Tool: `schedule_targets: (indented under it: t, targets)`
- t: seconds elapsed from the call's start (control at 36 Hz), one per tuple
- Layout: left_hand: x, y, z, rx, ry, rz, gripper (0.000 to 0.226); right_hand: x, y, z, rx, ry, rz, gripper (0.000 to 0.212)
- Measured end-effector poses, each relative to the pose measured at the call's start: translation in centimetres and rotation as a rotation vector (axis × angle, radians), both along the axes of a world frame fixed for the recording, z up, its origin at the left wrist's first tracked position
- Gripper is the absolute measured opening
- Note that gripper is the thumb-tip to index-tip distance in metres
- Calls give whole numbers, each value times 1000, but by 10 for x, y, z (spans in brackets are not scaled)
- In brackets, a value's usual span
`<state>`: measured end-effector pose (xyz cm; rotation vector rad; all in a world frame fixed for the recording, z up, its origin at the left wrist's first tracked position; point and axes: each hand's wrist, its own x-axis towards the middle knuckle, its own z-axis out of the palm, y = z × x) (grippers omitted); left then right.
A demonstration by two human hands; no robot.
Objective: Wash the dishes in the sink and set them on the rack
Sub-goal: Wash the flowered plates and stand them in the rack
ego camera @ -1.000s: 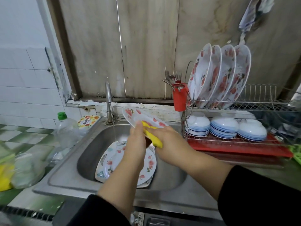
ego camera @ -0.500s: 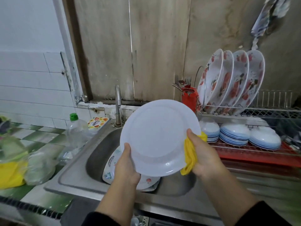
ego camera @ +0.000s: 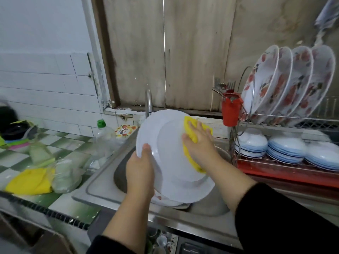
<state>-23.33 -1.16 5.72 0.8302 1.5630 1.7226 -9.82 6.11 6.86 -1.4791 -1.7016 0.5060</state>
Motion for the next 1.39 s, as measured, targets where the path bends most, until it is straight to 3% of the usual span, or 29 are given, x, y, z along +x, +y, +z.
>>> schedule_targets:
  t: [0.06, 0.19, 0.31, 0.44, 0.53, 0.61, 0.72, 0.83, 0.92, 1.08, 1.14, 1.19, 1.31, 1.39]
  targets:
    - [3, 1, 4, 3, 23, -47, 16, -14, 0, -4, 78, -115, 108, 54]
    - [-13, 9, 6, 26, -13, 14, 19, -11, -37, -48, 420, -128, 586, 55]
    - [-17, 11, 8, 39, 25, 11, 23, 26, -21, -74, 429, -75, 472, 54]
    - [-9, 15, 22, 66, 105, -73, 17, 15, 19, -15, 213, -96, 177, 61]
    - [-1, 15, 29, 64, 269, -146, 15, -9, 11, 24, 354, -208, 313, 69]
    - [1, 15, 31, 80, 374, -198, 21, -27, 2, 40, 564, -458, 506, 66]
    - [-5, 15, 33, 104, 376, -237, 21, -20, 28, 50, 673, -541, 460, 58]
    - [-8, 11, 35, 136, 265, -226, 22, 6, 57, 57, 456, -316, 176, 62]
    - [-10, 10, 33, 167, 185, -196, 20, 28, 61, 50, 180, -28, 58, 36]
    - [-6, 7, 26, 195, 255, -194, 19, 41, 49, 17, -96, 299, -116, 25]
    - [-4, 7, 23, 192, 230, -177, 19, 44, 47, 10, -184, 409, -168, 30]
    - [-2, 6, 26, 213, 156, -125, 21, 47, 50, -7, -327, 525, -183, 40]
    - [14, 7, 34, 296, 114, -6, 23, 25, 26, -22, -572, 915, -96, 19]
    - [40, 4, 20, 336, 119, 46, 16, -1, 1, -25, -701, 1171, -39, 19]
